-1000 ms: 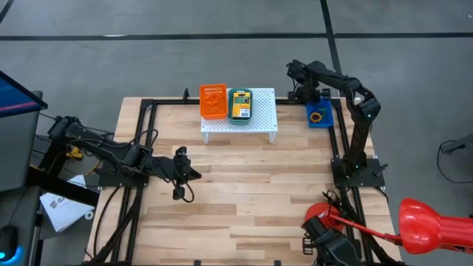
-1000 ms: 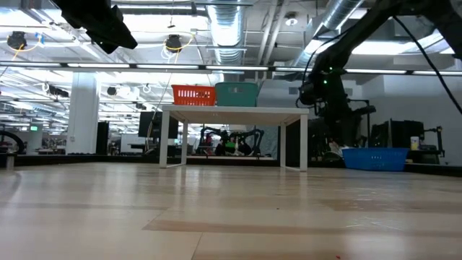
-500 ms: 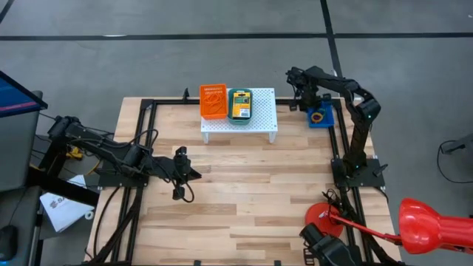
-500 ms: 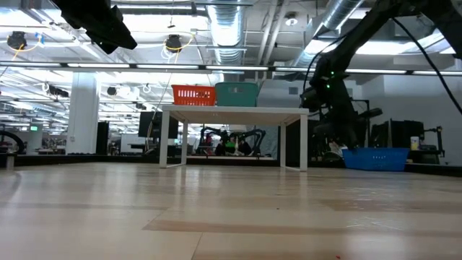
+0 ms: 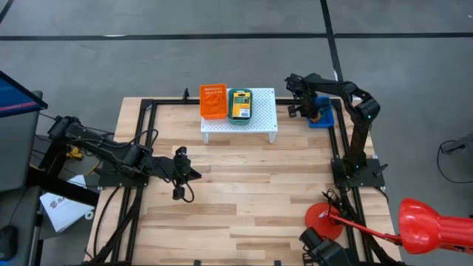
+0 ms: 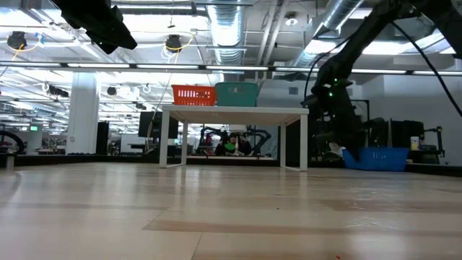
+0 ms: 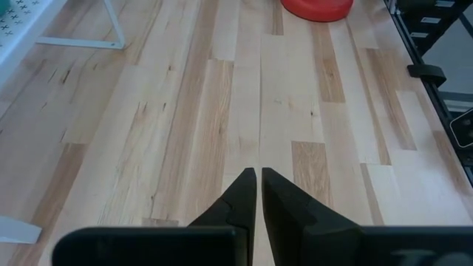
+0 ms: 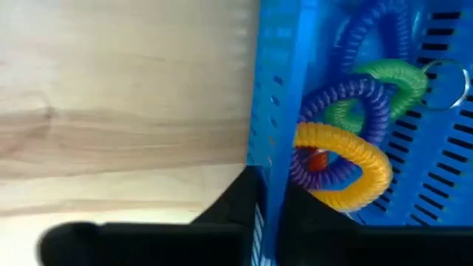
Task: Pick & Place Office Desk Supplies
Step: Put the blue bin on the shelf
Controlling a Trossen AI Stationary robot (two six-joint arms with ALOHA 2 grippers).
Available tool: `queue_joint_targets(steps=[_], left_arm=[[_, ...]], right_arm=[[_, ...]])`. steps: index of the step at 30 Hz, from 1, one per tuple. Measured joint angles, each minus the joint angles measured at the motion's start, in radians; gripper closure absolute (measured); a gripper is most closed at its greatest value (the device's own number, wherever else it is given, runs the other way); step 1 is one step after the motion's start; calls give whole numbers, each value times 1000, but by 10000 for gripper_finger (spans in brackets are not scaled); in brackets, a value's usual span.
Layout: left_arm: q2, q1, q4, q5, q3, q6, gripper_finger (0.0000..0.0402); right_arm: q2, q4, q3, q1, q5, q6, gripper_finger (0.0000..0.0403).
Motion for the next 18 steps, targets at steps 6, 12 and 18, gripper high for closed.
queue_joint_targets(steps=[6, 12, 18], left_arm=[[0, 0, 0, -3, 0, 0, 385], [0, 0, 0, -3, 0, 0, 385], [0, 0, 0, -2, 0, -1, 385]], right_arm=[[-5, -13, 0, 25, 4, 0, 399], [-120, -54, -1, 67, 19, 12, 400], [-332, -142, -1, 121, 2, 39, 401]])
